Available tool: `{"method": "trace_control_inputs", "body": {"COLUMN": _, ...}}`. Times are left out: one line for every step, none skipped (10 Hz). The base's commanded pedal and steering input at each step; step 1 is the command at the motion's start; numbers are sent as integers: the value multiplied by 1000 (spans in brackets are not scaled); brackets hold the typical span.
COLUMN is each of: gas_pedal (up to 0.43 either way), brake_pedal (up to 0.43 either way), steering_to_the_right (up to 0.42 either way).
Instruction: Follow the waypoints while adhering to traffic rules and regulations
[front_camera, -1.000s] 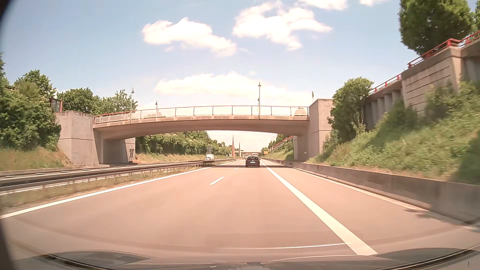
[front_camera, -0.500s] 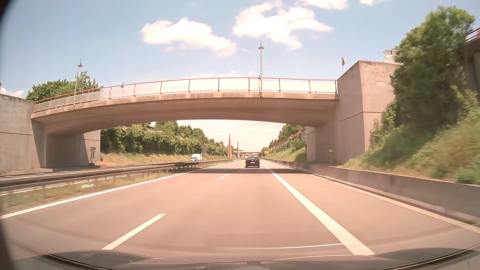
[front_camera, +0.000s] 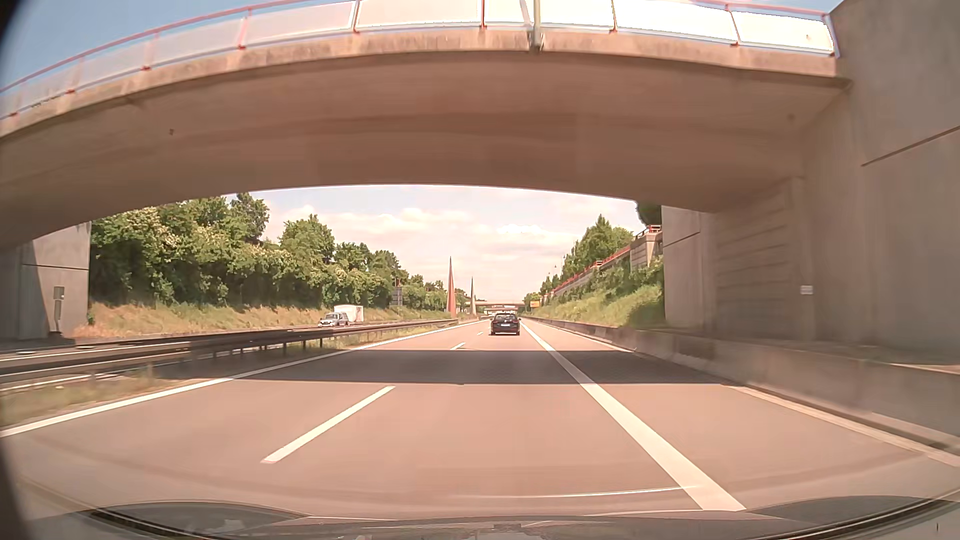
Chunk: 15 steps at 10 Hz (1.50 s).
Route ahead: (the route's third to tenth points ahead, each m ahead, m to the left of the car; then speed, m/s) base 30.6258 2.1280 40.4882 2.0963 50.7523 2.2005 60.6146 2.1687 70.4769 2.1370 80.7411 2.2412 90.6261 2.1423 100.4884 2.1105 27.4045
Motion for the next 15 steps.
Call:
{"method": "trace_control_inputs", "body": {"gas_pedal": 209, "brake_pedal": 6, "steering_to_the_right": -4}}
{"method": "trace_control_inputs", "body": {"gas_pedal": 248, "brake_pedal": 12, "steering_to_the_right": -5}}
{"method": "trace_control_inputs", "body": {"gas_pedal": 248, "brake_pedal": 12, "steering_to_the_right": -4}}
{"method": "trace_control_inputs", "body": {"gas_pedal": 260, "brake_pedal": 12, "steering_to_the_right": -4}}
{"method": "trace_control_inputs", "body": {"gas_pedal": 260, "brake_pedal": 12, "steering_to_the_right": -3}}
{"method": "trace_control_inputs", "body": {"gas_pedal": 260, "brake_pedal": 12, "steering_to_the_right": -1}}
{"method": "trace_control_inputs", "body": {"gas_pedal": 260, "brake_pedal": 12, "steering_to_the_right": 1}}
{"method": "trace_control_inputs", "body": {"gas_pedal": 260, "brake_pedal": 6, "steering_to_the_right": 1}}
{"method": "trace_control_inputs", "body": {"gas_pedal": 260, "brake_pedal": 12, "steering_to_the_right": 1}}
{"method": "trace_control_inputs", "body": {"gas_pedal": 260, "brake_pedal": 12, "steering_to_the_right": 1}}
{"method": "trace_control_inputs", "body": {"gas_pedal": 260, "brake_pedal": 12, "steering_to_the_right": 1}}
{"method": "trace_control_inputs", "body": {"gas_pedal": 260, "brake_pedal": 12, "steering_to_the_right": 1}}
{"method": "trace_control_inputs", "body": {"gas_pedal": 260, "brake_pedal": 12, "steering_to_the_right": 0}}
{"method": "trace_control_inputs", "body": {"gas_pedal": 260, "brake_pedal": 12, "steering_to_the_right": 0}}
{"method": "trace_control_inputs", "body": {"gas_pedal": 260, "brake_pedal": 12, "steering_to_the_right": 0}}
